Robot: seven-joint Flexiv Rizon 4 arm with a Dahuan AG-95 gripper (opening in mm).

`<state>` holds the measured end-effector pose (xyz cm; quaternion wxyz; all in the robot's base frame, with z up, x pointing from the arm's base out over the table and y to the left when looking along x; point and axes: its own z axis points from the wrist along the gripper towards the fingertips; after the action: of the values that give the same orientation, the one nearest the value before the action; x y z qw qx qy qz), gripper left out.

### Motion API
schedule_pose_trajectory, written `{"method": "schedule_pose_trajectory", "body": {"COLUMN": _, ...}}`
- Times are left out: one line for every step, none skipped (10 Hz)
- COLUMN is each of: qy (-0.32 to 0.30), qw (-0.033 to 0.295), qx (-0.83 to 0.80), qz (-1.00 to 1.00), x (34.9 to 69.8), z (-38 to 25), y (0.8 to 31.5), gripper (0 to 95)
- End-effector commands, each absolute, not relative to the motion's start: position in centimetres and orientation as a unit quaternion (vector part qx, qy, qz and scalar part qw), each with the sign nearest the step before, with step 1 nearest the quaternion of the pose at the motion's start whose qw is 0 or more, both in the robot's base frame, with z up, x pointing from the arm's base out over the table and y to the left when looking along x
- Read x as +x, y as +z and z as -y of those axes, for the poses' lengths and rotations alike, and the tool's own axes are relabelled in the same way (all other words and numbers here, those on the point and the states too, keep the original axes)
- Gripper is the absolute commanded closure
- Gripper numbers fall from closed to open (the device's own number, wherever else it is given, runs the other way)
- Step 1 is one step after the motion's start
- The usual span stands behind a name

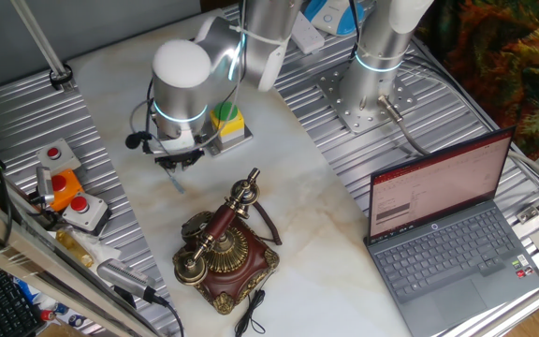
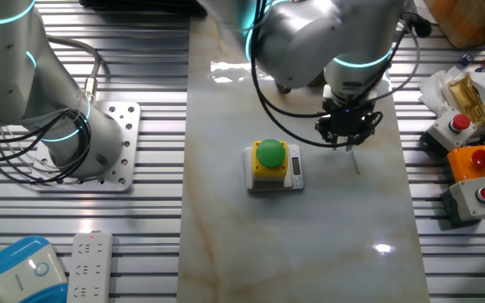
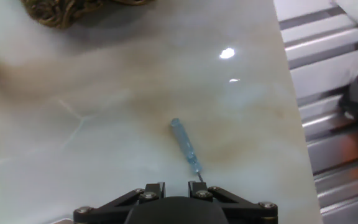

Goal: Dial a number on an old rotary phone

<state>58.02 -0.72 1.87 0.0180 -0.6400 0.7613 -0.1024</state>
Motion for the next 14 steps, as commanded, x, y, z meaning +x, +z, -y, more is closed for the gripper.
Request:
{"method": "schedule_pose_trajectory", "body": {"qy": -0.098, "qw": 0.021, "qx": -0.65, "qz": -0.753, "x": 58.0, "z": 0.6, "y": 1.9, "gripper": 76.0}}
{"method": "schedule_pose_trajectory", "body": {"qy": -0.098, "qw": 0.021, "qx": -0.651, "qz": -0.752, "x": 58.0, "z": 0.6, "y": 1.9, "gripper": 76.0}}
{"method": "schedule_pose_trajectory", "body": {"qy": -0.097, "qw": 0.023, "qx": -0.651, "qz": -0.753, "x": 58.0, "z": 0.7, "y": 1.9, "gripper": 76.0}}
{"method": "schedule_pose_trajectory", "body": {"qy": -0.096, "qw": 0.024, "qx": -0.651, "qz": -0.752, "x": 58.0, "z": 0.7, "y": 1.9, "gripper": 57.0}}
{"method": "schedule_pose_trajectory", "body": {"qy": -0.096, "qw": 0.026, "qx": -0.649, "qz": -0.754, "x": 57.7, "z": 0.9, "y": 1.9, "gripper": 57.0}}
{"method": "schedule_pose_trajectory", "body": {"qy": -0.095, "qw": 0.028, "qx": -0.646, "qz": -0.757, "x": 57.4, "z": 1.3, "y": 2.0, "gripper": 57.0}}
{"method": "schedule_pose_trajectory", "body": {"qy": -0.093, "qw": 0.03, "qx": -0.643, "qz": -0.759, "x": 57.1, "z": 1.6, "y": 2.0, "gripper": 57.0}}
{"method": "schedule_pose_trajectory", "body": {"qy": -0.093, "qw": 0.029, "qx": -0.642, "qz": -0.761, "x": 56.9, "z": 1.7, "y": 2.0, "gripper": 57.0}}
{"method": "schedule_pose_trajectory", "body": {"qy": -0.09, "qw": 0.027, "qx": -0.639, "qz": -0.764, "x": 56.9, "z": 1.8, "y": 2.0, "gripper": 76.0}}
{"method": "schedule_pose_trajectory", "body": {"qy": -0.091, "qw": 0.028, "qx": -0.631, "qz": -0.77, "x": 56.9, "z": 1.8, "y": 2.0, "gripper": 76.0}}
{"method": "schedule_pose_trajectory", "body": {"qy": -0.093, "qw": 0.027, "qx": -0.627, "qz": -0.773, "x": 56.9, "z": 1.8, "y": 2.0, "gripper": 76.0}}
{"method": "schedule_pose_trajectory", "body": {"qy": -0.094, "qw": 0.026, "qx": -0.626, "qz": -0.773, "x": 56.9, "z": 1.8, "y": 2.0, "gripper": 76.0}}
{"method": "schedule_pose_trajectory", "body": {"qy": -0.097, "qw": 0.024, "qx": -0.629, "qz": -0.771, "x": 56.9, "z": 1.8, "y": 2.0, "gripper": 76.0}}
{"method": "schedule_pose_trajectory", "body": {"qy": -0.1, "qw": 0.021, "qx": -0.634, "qz": -0.766, "x": 56.9, "z": 1.8, "y": 2.0, "gripper": 76.0}}
